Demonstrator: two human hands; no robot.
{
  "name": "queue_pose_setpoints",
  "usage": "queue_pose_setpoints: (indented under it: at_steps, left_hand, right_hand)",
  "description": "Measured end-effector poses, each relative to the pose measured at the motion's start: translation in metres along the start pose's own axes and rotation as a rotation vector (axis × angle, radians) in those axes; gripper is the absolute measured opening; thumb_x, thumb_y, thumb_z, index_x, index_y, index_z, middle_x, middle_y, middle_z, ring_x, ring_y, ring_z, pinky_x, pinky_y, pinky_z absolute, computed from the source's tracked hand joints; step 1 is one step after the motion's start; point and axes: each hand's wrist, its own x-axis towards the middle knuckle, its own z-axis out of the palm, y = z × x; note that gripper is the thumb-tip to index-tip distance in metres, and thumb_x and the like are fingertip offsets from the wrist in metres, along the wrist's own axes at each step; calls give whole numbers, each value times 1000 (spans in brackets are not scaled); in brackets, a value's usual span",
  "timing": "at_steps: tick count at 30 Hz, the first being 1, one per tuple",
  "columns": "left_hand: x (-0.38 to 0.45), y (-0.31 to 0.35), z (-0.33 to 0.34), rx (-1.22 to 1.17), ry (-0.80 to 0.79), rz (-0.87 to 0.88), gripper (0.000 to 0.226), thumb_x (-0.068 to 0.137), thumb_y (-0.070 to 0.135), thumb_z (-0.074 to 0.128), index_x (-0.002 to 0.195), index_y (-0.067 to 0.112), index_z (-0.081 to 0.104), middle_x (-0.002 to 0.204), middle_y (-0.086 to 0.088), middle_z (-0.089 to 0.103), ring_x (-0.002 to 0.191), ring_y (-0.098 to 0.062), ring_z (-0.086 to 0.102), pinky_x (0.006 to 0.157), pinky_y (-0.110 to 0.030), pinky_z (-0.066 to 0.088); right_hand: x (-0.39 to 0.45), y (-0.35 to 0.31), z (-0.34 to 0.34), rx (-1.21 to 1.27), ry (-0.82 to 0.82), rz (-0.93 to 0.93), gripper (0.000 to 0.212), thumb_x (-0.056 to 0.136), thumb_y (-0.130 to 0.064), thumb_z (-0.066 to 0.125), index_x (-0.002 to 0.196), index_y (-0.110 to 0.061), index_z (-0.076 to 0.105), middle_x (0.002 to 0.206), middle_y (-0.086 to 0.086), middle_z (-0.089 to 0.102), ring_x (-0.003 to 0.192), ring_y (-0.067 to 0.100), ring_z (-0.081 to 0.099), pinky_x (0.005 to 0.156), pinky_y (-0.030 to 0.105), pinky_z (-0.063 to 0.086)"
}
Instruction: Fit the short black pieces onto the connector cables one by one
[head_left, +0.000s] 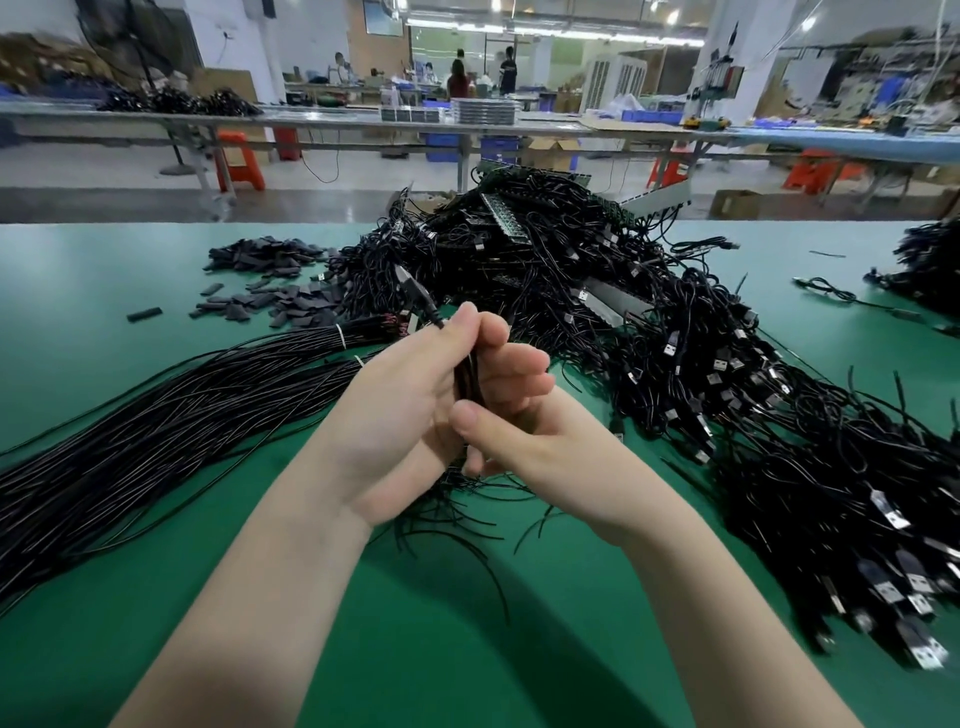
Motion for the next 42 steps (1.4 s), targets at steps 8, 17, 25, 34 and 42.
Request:
queue_pose_setpoints:
  at_steps: [8,17,25,34,42]
  left_hand:
    - [-3,11,-17,260,60,-31,34,82,45,58,94,22,79,95,-5,76,89,-10,72,68,-20,57]
    - [-3,14,-31,1424,313,372,63,91,21,63,146,36,37,139,18,48,121,15,40,107,-14,27]
    - [4,2,-14,1844,-213,257,58,94,38,58,144,53,32,159,21,20,145,-12,18,117,-38,25]
    - [3,-8,-8,1982,-529,-87,37,88,50,61,115,25,53,111,2,64,107,-22,57,87,-40,48]
    - [2,-46,-5,2086,-412,-318,36,104,42,38,121,21,61,115,-6,63,110,-28,60,89,-36,50]
  right_hand:
    - [5,8,-1,-267,121,-31,18,98,-34,52,80,-30,56,65,-14,55,59,1,47,61,24,42]
    - [7,29,-21,-95,114,276,40,104,-35,33,75,-9,44,54,-5,33,50,16,27,49,27,31]
    - [-4,39,-37,130,-311,521,35,105,-35,31,75,-23,44,55,-6,25,47,13,17,48,24,28]
    - [-7,59,-38,11,-522,610,35,104,-37,33,77,-19,46,50,-10,25,46,11,23,48,23,30]
    - [-7,83,-42,47,-496,645,34,97,-49,45,78,-21,50,51,-9,34,47,9,30,47,20,30]
